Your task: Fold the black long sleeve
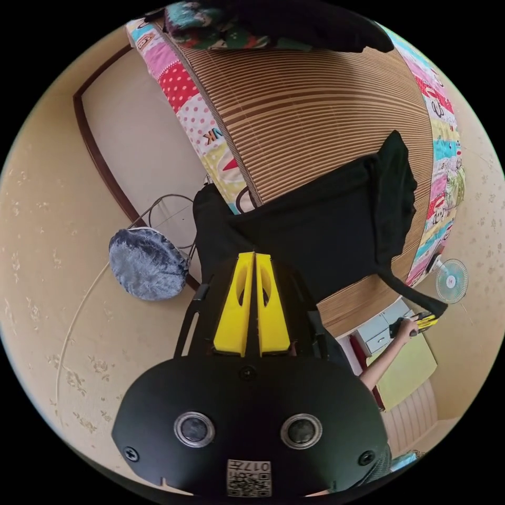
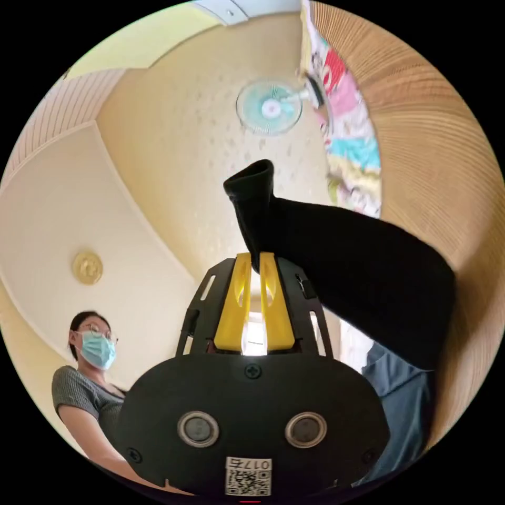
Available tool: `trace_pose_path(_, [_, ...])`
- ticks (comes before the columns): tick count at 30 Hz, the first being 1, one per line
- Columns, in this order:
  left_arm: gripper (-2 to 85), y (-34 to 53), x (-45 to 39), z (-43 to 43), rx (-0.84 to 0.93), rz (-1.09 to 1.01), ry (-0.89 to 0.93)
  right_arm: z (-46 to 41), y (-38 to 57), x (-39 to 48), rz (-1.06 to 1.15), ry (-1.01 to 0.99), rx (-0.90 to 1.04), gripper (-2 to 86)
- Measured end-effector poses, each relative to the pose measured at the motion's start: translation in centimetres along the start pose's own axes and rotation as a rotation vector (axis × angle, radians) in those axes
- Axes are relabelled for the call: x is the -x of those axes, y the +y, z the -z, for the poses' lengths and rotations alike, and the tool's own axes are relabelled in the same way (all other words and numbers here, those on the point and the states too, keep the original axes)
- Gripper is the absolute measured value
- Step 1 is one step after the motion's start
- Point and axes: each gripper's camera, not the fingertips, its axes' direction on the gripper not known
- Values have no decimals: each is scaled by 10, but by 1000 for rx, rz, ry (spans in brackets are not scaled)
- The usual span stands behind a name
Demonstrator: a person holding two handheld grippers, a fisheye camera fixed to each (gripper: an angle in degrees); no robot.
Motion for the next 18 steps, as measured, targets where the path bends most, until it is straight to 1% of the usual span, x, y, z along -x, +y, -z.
trace_pose_path(2, [-5,-3,4,-5,18,2,1,-93,54,-39,-72,-74,217,44])
trace_pose_path(3, [-5,-4,9,-8,28,7,17,-114,71,-51,-92,-73,274,46])
trace_pose_path(5, [-5,-4,16,-12,37,19,49,-177,144,-119,-239,17,494,66])
trace_pose_path(6, [-5,-4,22,-13,38,30,72,-185,162,-139,-281,47,535,69])
trace_pose_path(7, [-5,-5,29,-12,36,36,96,-190,196,-177,-367,118,601,75])
trace_pose_path(8, [-5,-6,32,-12,34,36,109,-184,228,-213,-457,213,660,75])
trace_pose_path(9, [-5,-7,39,-9,31,30,129,-176,243,-229,-505,271,684,75])
trace_pose_path(11, [-5,-10,52,-5,26,21,141,-127,284,-276,-632,494,750,79])
trace_pose_path(12, [-5,-12,63,-3,24,20,140,-113,290,-283,-648,535,759,80])
trace_pose_path(14, [-5,-13,82,-4,27,27,138,-53,297,-302,-694,653,769,84])
trace_pose_path(18, [-5,-23,119,-17,66,8,90,30,275,-305,-713,759,703,86])
